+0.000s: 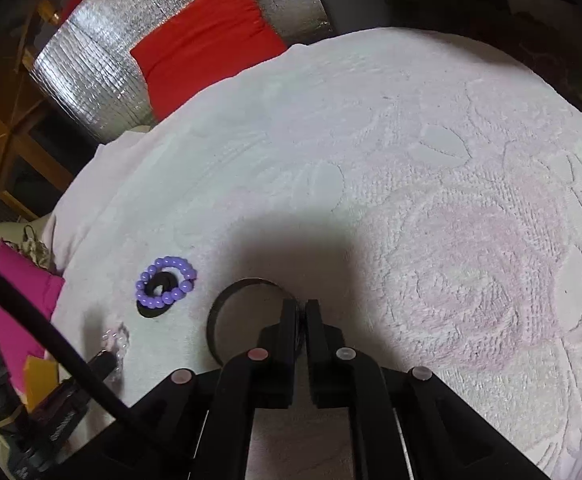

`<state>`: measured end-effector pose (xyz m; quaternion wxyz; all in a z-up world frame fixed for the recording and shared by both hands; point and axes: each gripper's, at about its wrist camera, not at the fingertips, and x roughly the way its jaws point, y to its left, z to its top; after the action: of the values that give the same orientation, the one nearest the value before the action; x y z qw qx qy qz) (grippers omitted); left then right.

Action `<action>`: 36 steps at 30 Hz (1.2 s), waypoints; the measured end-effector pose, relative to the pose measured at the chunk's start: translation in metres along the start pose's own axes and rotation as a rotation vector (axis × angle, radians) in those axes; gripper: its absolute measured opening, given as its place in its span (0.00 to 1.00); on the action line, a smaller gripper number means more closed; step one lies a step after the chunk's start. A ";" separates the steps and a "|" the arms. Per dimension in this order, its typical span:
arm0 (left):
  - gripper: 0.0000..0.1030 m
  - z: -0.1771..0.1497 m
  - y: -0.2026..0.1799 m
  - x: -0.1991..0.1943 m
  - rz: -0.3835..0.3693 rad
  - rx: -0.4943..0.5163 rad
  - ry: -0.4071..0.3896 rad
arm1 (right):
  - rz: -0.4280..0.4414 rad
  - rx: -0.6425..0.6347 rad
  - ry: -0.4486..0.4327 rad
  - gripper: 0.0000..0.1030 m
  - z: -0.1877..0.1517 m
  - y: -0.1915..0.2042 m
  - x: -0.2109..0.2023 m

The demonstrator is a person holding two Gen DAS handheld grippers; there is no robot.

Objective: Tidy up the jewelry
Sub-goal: 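Grasp the pink crystal bracelet with the left tool while the right tool lifts the bangle, then carry the pink bracelet and the bangle over the orange box with both tools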

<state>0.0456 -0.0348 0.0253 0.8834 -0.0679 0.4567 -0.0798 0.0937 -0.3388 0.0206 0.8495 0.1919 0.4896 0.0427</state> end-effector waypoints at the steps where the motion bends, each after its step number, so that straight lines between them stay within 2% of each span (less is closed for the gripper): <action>1: 0.10 -0.001 0.001 -0.001 -0.001 0.003 0.000 | -0.001 0.000 0.006 0.08 0.000 0.000 0.002; 7: 0.10 -0.004 0.007 -0.009 -0.011 0.001 -0.001 | -0.022 -0.033 0.001 0.06 -0.003 0.009 0.004; 21: 0.10 -0.018 0.022 -0.056 0.021 0.011 -0.071 | 0.142 -0.064 -0.059 0.05 -0.010 0.053 -0.027; 27: 0.10 -0.027 0.026 -0.083 0.037 0.011 -0.111 | 0.176 -0.099 -0.073 0.05 -0.023 0.074 -0.041; 36: 0.10 -0.037 0.043 -0.121 0.029 -0.040 -0.179 | 0.226 -0.164 -0.075 0.05 -0.043 0.112 -0.054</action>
<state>-0.0504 0.0295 0.0916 0.9202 -0.0857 0.3785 -0.0512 0.0423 -0.2376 0.0867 0.8699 0.1771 0.4276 0.1707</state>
